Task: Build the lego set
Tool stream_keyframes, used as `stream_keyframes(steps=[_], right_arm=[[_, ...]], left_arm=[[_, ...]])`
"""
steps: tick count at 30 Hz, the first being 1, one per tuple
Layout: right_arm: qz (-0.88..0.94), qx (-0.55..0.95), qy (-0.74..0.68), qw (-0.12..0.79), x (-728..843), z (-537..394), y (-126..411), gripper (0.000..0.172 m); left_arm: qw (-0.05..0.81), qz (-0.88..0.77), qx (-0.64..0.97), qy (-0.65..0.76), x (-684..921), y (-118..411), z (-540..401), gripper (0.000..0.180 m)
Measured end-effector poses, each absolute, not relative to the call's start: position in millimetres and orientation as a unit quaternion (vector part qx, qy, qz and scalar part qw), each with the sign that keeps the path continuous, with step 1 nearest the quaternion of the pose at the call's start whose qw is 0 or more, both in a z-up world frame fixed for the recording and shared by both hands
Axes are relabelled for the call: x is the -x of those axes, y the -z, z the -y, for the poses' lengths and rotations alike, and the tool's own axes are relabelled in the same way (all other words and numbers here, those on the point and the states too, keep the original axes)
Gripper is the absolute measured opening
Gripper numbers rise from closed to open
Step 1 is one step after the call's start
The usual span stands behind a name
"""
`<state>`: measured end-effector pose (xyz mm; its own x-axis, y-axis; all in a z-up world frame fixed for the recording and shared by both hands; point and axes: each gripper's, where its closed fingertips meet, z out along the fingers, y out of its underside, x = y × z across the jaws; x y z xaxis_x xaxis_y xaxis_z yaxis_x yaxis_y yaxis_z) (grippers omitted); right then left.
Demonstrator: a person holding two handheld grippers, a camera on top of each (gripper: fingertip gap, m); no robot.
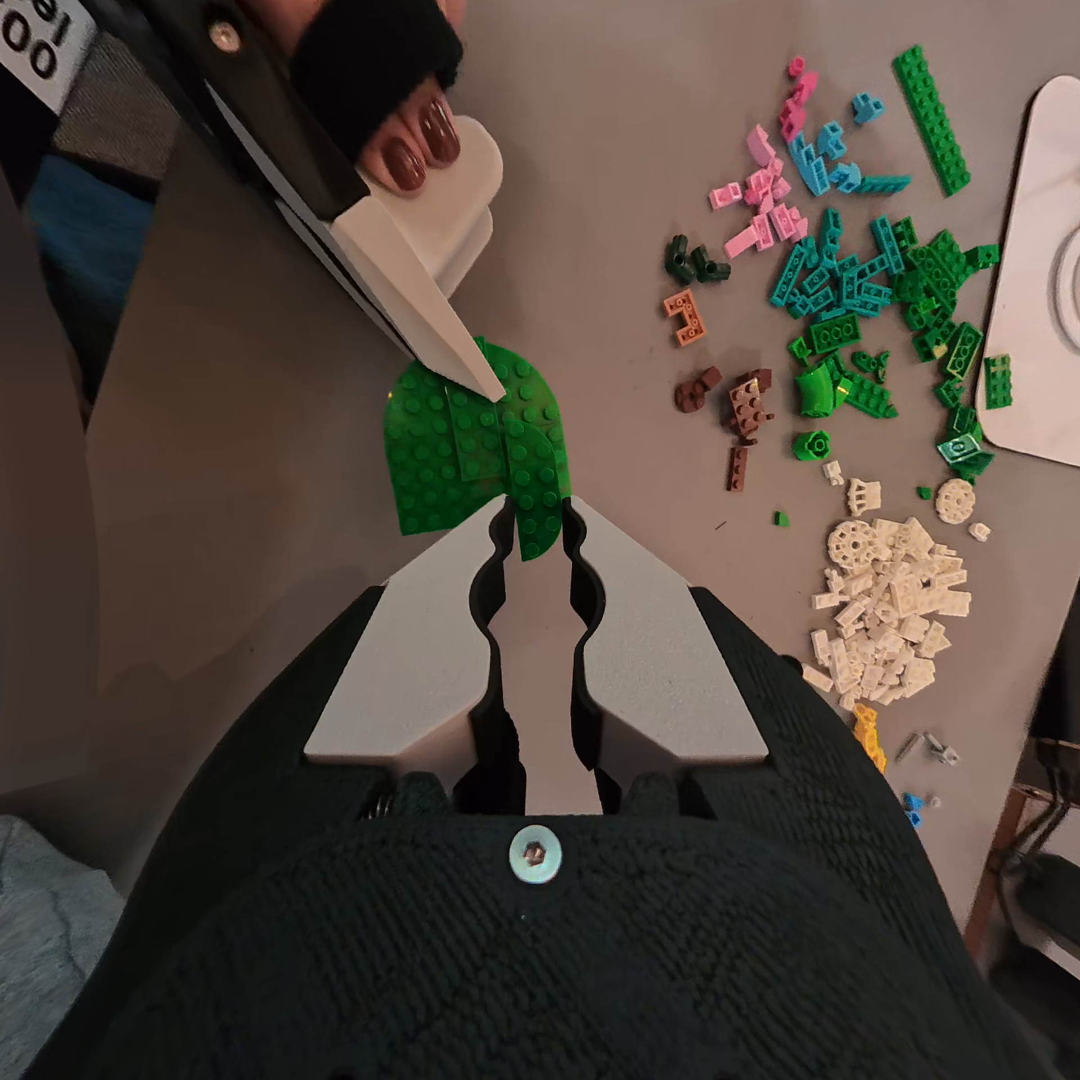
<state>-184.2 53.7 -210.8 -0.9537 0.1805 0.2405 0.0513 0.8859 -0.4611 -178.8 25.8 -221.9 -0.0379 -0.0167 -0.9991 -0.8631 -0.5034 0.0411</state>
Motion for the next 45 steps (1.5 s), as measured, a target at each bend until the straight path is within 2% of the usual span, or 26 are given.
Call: stream_keyframes(steps=[45], right_arm=[[0.968,0.084,-0.202,0.126,183.8,-52.8,222.2,0.016]], left_arm=[[0.324,-0.378,0.592,-0.634,177.4,221.8,-27.7,0.004]])
